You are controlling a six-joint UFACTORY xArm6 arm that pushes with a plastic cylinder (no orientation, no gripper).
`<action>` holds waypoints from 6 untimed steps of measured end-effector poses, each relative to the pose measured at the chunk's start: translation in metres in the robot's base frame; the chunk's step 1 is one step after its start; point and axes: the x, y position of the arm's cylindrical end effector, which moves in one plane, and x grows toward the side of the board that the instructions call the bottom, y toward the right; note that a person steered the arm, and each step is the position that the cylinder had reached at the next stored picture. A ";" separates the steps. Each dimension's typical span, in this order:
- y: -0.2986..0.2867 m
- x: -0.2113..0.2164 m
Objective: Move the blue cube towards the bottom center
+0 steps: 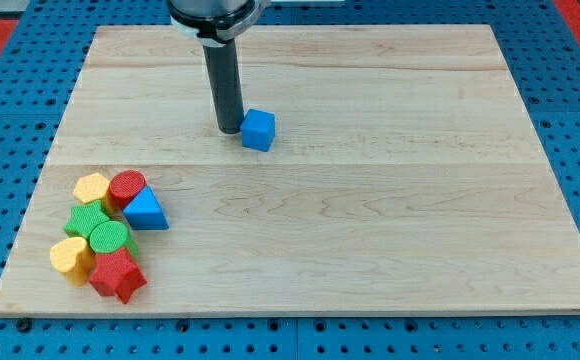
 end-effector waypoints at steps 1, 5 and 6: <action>0.005 -0.001; 0.174 0.115; 0.193 0.137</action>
